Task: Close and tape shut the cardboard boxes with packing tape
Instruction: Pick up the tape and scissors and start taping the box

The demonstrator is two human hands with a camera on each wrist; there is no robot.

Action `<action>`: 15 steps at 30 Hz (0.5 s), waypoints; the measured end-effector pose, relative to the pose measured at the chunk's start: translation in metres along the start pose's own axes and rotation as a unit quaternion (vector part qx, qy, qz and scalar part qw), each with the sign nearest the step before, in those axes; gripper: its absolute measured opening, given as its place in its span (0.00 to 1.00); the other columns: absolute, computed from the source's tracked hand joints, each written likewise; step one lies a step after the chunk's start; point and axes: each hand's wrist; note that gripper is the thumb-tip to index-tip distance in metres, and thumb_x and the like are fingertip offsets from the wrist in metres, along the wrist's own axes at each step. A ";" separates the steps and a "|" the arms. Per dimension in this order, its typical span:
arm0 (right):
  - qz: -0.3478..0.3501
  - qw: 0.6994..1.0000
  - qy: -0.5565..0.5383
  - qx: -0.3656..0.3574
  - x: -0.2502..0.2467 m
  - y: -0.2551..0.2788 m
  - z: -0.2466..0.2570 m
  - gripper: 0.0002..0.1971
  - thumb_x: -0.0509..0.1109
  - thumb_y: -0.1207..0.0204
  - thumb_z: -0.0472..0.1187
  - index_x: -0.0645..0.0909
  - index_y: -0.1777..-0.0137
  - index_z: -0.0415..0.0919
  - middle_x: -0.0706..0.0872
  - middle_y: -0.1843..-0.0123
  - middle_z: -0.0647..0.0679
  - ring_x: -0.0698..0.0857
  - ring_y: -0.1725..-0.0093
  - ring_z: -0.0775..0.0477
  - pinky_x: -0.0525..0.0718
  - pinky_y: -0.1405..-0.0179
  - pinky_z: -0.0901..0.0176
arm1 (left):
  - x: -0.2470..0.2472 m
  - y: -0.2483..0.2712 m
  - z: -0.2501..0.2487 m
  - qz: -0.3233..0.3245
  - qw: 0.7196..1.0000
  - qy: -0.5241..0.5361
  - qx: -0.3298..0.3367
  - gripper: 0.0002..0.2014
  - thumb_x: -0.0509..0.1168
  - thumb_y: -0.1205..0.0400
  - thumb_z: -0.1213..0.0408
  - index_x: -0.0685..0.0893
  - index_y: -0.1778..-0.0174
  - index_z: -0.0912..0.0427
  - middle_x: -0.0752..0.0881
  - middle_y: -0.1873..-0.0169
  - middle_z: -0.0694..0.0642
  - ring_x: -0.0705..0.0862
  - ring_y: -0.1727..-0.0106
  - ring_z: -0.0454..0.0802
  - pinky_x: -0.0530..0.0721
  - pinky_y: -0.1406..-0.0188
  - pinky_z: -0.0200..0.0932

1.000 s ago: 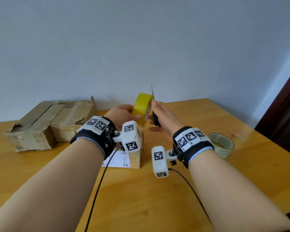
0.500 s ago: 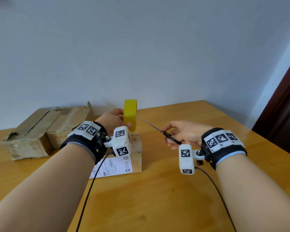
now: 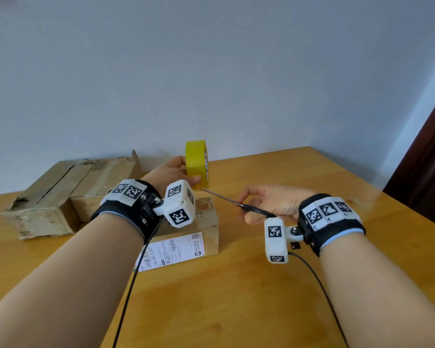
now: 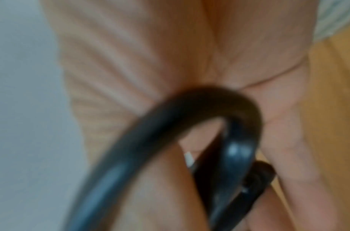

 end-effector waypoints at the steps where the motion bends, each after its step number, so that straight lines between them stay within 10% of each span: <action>1: -0.032 0.999 0.030 0.005 -0.005 0.002 0.002 0.16 0.84 0.29 0.32 0.85 0.45 0.46 0.89 0.47 0.39 0.84 0.54 0.45 0.85 0.48 0.55 | -0.001 0.000 0.000 0.000 1.000 0.005 -0.002 0.22 0.67 0.18 0.75 0.76 0.27 0.60 0.88 0.38 0.62 0.87 0.39 0.59 0.81 0.34 0.53; 5: -0.069 0.992 0.089 0.049 -0.024 0.008 0.009 0.19 0.88 0.33 0.41 0.87 0.44 0.50 0.91 0.52 0.48 0.86 0.55 0.50 0.83 0.40 0.48 | -0.001 -0.002 0.000 0.002 1.000 0.012 -0.001 0.22 0.68 0.18 0.74 0.76 0.27 0.59 0.88 0.38 0.61 0.86 0.37 0.58 0.80 0.31 0.54; 15: -0.021 0.986 0.140 0.087 -0.020 -0.012 0.048 0.17 0.84 0.28 0.41 0.85 0.42 0.47 0.90 0.54 0.50 0.88 0.64 0.58 0.85 0.66 0.66 | 0.003 -0.007 0.004 0.032 0.999 0.030 -0.006 0.24 0.68 0.19 0.74 0.75 0.26 0.59 0.90 0.42 0.61 0.87 0.36 0.60 0.77 0.26 0.60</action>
Point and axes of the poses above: each hand's wrist, its own y-axis away from the middle knuckle, its own x-axis out of the palm, z = x × y
